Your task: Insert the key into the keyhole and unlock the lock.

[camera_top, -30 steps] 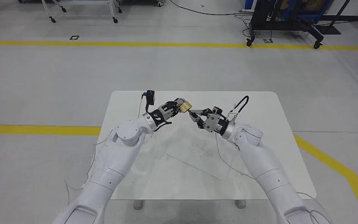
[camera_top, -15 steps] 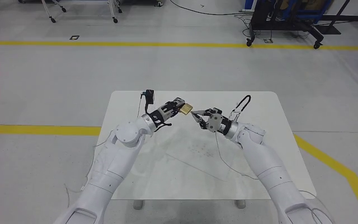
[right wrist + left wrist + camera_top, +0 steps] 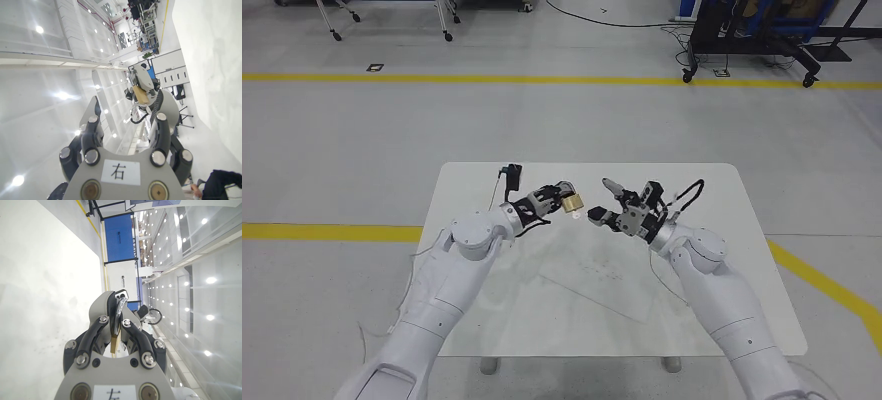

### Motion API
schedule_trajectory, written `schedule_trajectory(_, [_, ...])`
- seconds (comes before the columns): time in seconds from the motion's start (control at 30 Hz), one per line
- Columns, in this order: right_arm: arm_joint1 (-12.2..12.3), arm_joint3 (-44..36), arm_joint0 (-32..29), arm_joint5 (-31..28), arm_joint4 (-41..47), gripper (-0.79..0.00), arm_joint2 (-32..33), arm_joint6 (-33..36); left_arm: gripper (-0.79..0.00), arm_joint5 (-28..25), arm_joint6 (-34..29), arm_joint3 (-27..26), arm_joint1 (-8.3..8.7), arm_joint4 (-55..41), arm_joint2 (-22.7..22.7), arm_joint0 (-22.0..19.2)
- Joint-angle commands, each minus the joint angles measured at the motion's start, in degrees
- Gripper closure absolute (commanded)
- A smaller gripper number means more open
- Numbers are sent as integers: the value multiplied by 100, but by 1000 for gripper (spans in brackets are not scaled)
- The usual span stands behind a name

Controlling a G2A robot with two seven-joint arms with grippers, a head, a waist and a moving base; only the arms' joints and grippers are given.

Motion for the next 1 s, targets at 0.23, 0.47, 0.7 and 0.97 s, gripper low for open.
schedule_trajectory(0.23, [107, -750, -742, -869, -442, -785, 622, -723, 0, 485, -496, 221, -6, 1103, 524, -301])
schedule_trajectory(0.47, [107, -750, -742, -869, -442, -785, 622, -723, 0, 1117, -1132, 651, -104, 1848, 1171, -647])
schedule_trajectory(0.7, [107, -750, -742, -869, -442, -785, 622, -723, -588, 1286, -1188, 1014, -228, 2005, 1467, -881])
schedule_trajectory(0.97, [107, -750, -742, -869, -442, -785, 622, -723, -785, 1133, -1274, 1196, -285, 1837, 1463, -983])
